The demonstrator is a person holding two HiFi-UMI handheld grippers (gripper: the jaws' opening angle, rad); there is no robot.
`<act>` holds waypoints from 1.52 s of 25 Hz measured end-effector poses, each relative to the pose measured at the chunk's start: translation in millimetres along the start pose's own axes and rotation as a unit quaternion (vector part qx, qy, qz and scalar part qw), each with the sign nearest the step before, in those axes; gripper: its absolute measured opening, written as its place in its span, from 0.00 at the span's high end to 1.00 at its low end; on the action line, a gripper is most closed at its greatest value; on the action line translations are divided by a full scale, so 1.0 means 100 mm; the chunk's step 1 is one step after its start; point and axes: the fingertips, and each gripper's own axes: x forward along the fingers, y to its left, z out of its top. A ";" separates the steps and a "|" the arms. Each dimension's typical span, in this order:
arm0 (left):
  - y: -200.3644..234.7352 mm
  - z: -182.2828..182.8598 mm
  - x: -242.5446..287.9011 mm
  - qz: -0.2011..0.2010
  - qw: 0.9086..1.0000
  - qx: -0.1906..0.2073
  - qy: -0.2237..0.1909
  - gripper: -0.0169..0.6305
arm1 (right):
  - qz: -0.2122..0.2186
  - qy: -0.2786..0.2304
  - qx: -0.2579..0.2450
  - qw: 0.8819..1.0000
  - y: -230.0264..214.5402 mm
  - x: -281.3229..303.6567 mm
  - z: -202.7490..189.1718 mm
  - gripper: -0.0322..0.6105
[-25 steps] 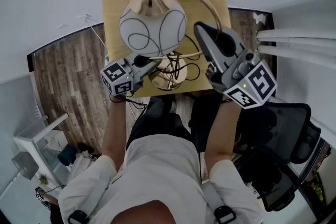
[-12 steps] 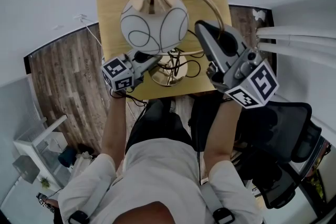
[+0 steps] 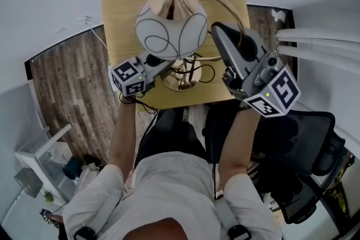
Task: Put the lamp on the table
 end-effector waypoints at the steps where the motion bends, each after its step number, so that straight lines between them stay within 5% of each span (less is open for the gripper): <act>1: 0.00 -0.01 0.01 0.000 1.000 0.002 0.004 0.95 | 0.001 -0.001 0.001 1.000 -0.01 0.00 0.00 0.95; 38: 0.13 -0.17 0.12 -0.001 1.000 -0.012 -0.007 0.94 | 0.029 -0.009 0.034 0.999 -0.12 0.04 -0.13 0.95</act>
